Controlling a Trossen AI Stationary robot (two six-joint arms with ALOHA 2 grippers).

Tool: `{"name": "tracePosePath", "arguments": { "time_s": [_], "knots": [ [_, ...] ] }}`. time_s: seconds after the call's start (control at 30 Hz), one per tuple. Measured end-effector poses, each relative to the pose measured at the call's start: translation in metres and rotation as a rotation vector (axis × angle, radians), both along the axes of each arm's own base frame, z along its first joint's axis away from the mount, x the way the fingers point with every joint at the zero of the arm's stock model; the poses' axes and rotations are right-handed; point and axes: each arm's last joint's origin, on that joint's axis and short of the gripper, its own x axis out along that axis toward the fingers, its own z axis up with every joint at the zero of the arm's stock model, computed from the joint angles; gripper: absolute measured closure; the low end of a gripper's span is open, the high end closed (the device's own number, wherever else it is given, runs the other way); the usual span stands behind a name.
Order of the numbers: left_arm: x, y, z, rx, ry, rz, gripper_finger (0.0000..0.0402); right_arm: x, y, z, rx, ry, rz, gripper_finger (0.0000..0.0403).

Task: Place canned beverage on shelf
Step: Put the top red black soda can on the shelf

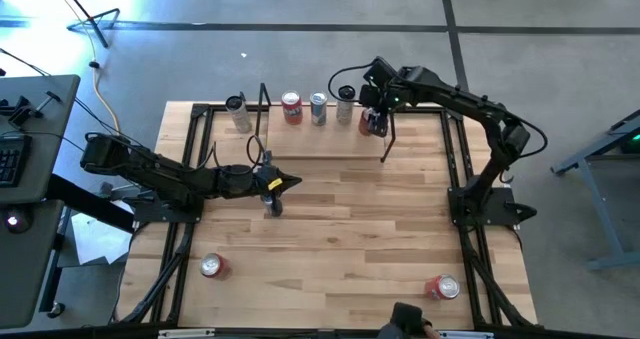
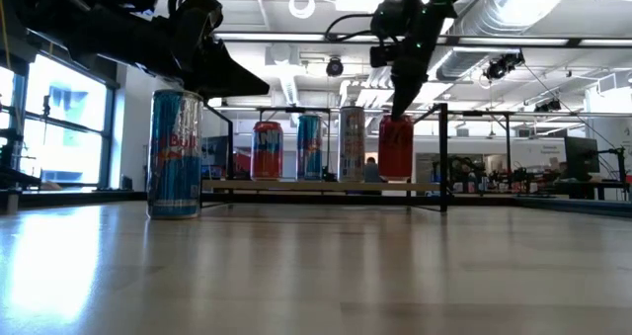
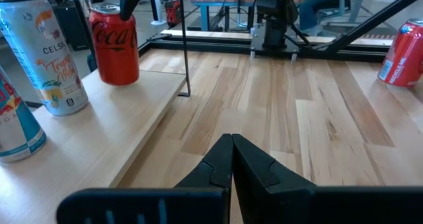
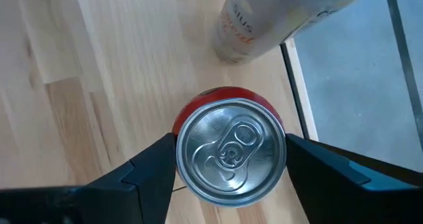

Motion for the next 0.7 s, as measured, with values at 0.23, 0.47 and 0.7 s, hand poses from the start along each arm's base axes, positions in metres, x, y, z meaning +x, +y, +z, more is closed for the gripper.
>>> {"name": "tracePosePath", "arguments": {
  "time_s": [0.23,0.47,0.7],
  "knots": [
    [0.0,0.0,0.0,0.0,0.0,-0.001,0.0402,0.003,-0.002,0.003,-0.029,-0.037,-0.025,0.0138],
    [0.0,0.0,0.0,-0.001,0.001,-0.001,0.0402,0.003,-0.003,0.004,-0.05,-0.029,-0.024,0.0136],
    [0.0,0.0,0.0,-0.001,0.001,0.0,0.0401,-0.004,0.01,0.031,-0.088,-0.062,-0.022,0.0179]
  ]
}}
